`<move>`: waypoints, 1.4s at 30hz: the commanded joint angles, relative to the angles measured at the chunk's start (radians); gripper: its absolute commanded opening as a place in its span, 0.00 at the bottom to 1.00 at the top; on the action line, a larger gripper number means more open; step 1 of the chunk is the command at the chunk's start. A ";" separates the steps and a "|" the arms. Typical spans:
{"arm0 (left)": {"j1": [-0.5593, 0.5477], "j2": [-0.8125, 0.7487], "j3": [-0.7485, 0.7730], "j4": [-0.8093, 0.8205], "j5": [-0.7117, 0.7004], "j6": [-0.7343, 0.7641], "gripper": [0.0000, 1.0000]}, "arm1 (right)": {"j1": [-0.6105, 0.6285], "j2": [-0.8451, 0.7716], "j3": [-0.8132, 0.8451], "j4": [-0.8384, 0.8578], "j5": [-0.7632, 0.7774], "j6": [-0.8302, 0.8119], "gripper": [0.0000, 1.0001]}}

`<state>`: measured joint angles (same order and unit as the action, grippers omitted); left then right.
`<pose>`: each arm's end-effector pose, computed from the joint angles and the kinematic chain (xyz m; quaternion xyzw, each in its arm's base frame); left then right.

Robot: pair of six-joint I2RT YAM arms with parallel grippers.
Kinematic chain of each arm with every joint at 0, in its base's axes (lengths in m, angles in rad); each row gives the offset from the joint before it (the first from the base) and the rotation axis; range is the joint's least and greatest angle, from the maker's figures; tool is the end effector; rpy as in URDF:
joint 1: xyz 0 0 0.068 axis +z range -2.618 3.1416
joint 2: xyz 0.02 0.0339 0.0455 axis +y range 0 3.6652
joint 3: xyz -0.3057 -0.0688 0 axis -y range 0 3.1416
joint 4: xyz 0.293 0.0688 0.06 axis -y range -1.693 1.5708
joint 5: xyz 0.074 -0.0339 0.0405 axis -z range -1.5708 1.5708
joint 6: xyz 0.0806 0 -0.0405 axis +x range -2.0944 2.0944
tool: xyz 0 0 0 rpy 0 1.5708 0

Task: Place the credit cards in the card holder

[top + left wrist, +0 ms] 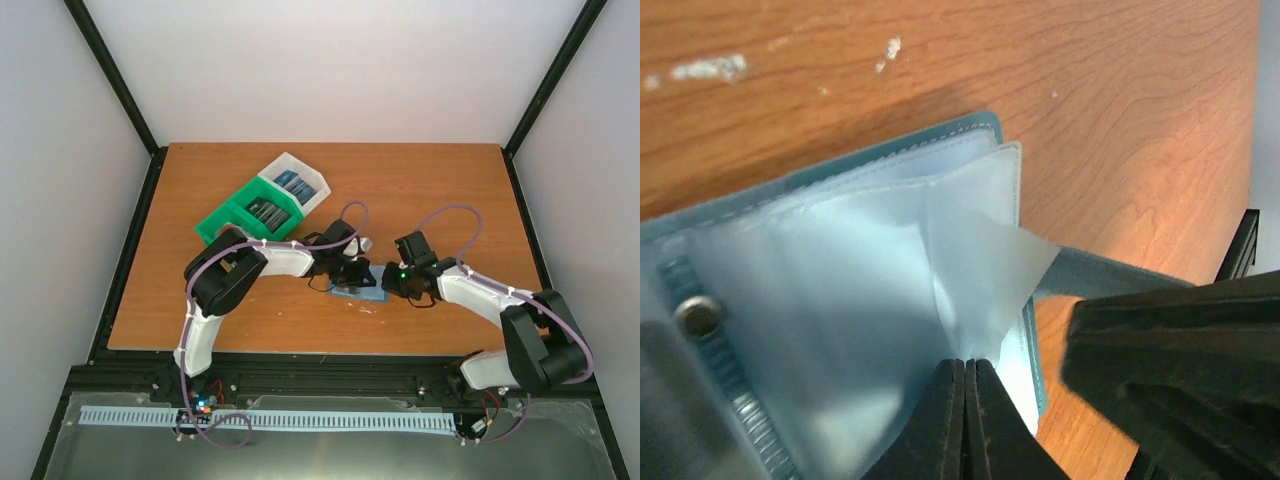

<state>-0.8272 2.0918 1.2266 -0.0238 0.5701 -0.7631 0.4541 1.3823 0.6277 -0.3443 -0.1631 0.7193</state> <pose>0.3046 -0.3954 0.0844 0.1230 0.9009 -0.4146 0.0354 0.2522 0.1377 0.1200 0.1092 0.9631 0.1949 0.1502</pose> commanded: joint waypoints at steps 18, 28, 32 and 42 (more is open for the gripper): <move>0.095 -0.133 -0.133 0.026 0.067 0.021 0.01 | 0.004 -0.013 0.030 0.028 -0.104 -0.005 0.22; 0.063 -0.105 -0.067 0.079 0.126 0.076 0.29 | 0.004 -0.021 0.024 -0.041 0.062 0.052 0.19; 0.016 -0.055 0.036 -0.021 -0.028 0.143 0.34 | 0.003 -0.021 0.022 -0.060 0.080 0.055 0.18; -0.097 -0.011 0.122 -0.183 -0.452 0.223 0.47 | -0.012 -0.101 -0.043 -0.072 0.129 0.111 0.18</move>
<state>-0.8944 2.0617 1.3197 -0.1184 0.3096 -0.6033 0.4500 1.3308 0.6167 -0.3981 -0.0814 0.7929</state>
